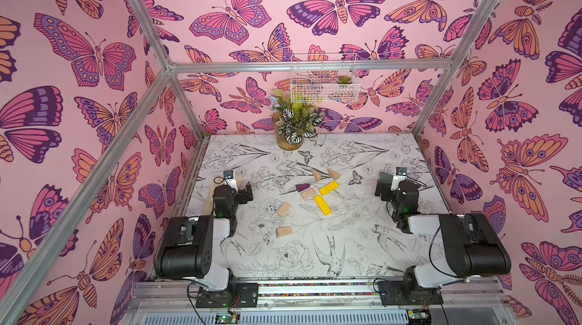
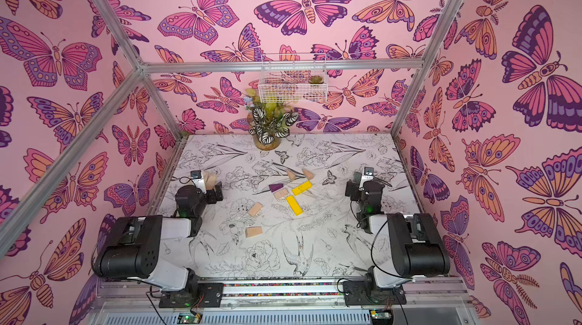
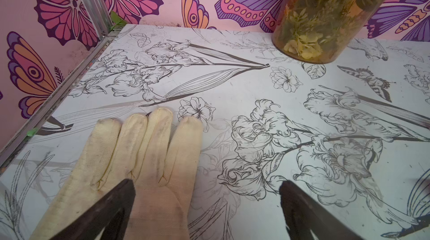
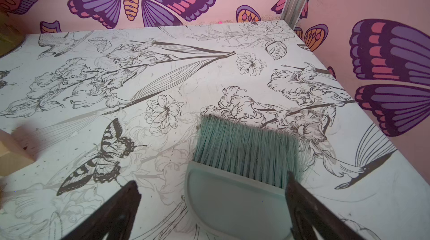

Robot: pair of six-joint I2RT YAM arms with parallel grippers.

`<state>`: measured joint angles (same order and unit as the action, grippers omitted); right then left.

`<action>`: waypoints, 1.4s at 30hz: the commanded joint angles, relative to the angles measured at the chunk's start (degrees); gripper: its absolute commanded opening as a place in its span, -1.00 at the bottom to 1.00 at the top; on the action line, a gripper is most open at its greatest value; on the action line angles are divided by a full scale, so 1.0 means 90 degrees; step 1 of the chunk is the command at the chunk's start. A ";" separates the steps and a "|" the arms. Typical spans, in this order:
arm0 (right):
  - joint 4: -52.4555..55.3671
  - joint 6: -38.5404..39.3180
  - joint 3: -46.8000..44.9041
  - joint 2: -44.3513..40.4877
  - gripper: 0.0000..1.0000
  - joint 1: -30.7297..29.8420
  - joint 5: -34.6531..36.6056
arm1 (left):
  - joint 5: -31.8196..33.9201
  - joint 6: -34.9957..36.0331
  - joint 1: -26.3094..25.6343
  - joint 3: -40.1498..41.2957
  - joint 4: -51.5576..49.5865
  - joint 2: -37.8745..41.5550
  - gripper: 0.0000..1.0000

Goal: Assemble a small pinwheel with building blocks
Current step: Move the building block to the center of the board.

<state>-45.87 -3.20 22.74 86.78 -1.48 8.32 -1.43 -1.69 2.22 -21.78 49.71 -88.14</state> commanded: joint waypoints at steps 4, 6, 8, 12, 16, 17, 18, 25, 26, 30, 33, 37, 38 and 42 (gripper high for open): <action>-0.0072 -0.0064 0.0011 -0.0078 0.98 0.0052 0.0009 | 0.0091 0.0076 -0.0009 0.0048 0.0131 -0.0002 1.00; -0.0017 -0.0064 0.0032 -0.0080 0.98 0.0053 0.0001 | 0.0091 0.0071 -0.0015 0.0048 0.0122 -0.0001 1.00; -0.0013 -0.0074 0.0032 -0.0073 0.98 0.0052 -0.0015 | 0.0091 0.0071 -0.0006 0.0048 0.0125 -0.0008 1.00; -0.0086 -0.0071 0.0014 -0.0058 0.98 0.0056 -0.0017 | 0.0091 0.0071 -0.0013 0.0041 0.0123 -0.0013 1.00; -0.0095 -0.0074 0.0022 -0.0044 0.98 0.0047 -0.0013 | 0.0101 0.0081 -0.0018 0.0037 0.0128 -0.0026 1.00; -0.0086 -0.0074 0.0022 -0.0034 0.98 0.0047 -0.0008 | 0.0103 0.0081 -0.0020 0.0037 0.0131 -0.0027 1.00; -0.0070 -0.0069 0.0031 -0.0042 0.98 0.0047 -0.0007 | 0.0109 0.0081 -0.0013 0.0038 0.0130 -0.0029 1.00; 0.0006 -0.0083 0.0069 -0.0034 0.98 0.0052 0.0003 | 0.0147 0.0090 -0.0041 0.0027 0.0121 -0.0036 1.00; 0.0009 -0.0089 0.0071 -0.0036 0.98 0.0052 -0.0004 | 0.0147 0.0085 -0.0036 0.0027 0.0116 -0.0035 1.00; -0.0072 -0.0060 0.0009 -0.0079 0.98 0.0047 -0.0001 | 0.0140 0.0081 -0.0032 0.0051 0.0126 -0.0003 1.00; 0.0042 0.0234 0.0054 -0.0291 0.98 -0.0005 -0.0431 | 0.0169 0.0071 -0.0041 0.0130 0.0067 0.0313 1.00; 0.3142 -0.0100 0.1096 -0.1186 0.98 -0.0255 -0.0483 | 0.0387 -0.0240 -0.0034 -0.0026 -0.1675 0.1593 1.00; 0.3770 -0.0251 0.1369 -0.1296 0.98 -0.0311 -0.0598 | 0.0428 -0.0352 -0.0041 -0.0124 -0.2233 0.1966 1.00; 0.4964 -0.0339 0.1850 -0.1592 0.99 -0.0892 -0.0706 | 0.0163 -0.0595 -0.0086 -0.0116 -0.3287 0.2722 1.00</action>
<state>-16.53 -4.27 37.43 74.04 -6.50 4.25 0.89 -4.89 2.04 -22.87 31.59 -66.32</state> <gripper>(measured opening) 0.996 0.998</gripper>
